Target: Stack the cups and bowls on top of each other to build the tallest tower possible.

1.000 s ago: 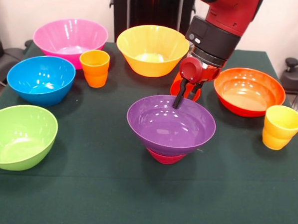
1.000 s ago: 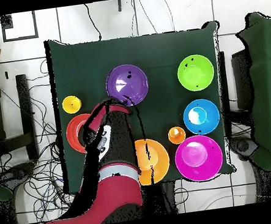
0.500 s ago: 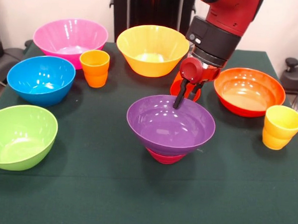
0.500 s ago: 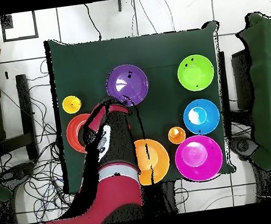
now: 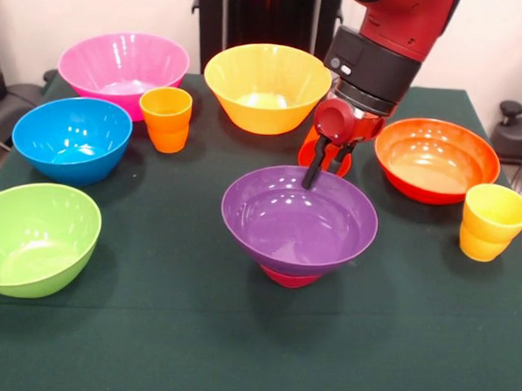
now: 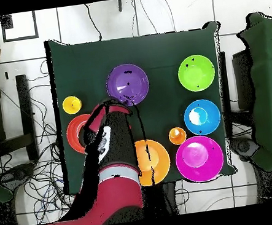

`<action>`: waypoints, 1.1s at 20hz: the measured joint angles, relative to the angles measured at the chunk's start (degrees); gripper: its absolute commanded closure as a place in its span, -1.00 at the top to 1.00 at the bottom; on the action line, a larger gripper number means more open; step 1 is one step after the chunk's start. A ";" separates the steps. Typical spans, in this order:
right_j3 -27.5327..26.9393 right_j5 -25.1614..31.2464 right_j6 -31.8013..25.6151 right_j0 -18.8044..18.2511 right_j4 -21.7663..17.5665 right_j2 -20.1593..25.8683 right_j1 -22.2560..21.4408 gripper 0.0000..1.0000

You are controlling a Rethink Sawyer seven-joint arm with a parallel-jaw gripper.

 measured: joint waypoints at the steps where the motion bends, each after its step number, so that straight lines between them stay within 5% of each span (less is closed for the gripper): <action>1: 0.02 0.00 0.00 0.00 -0.05 -0.01 -0.09 1.00; 22: 3.41 0.00 0.00 -0.07 -0.13 1.50 -4.11 1.00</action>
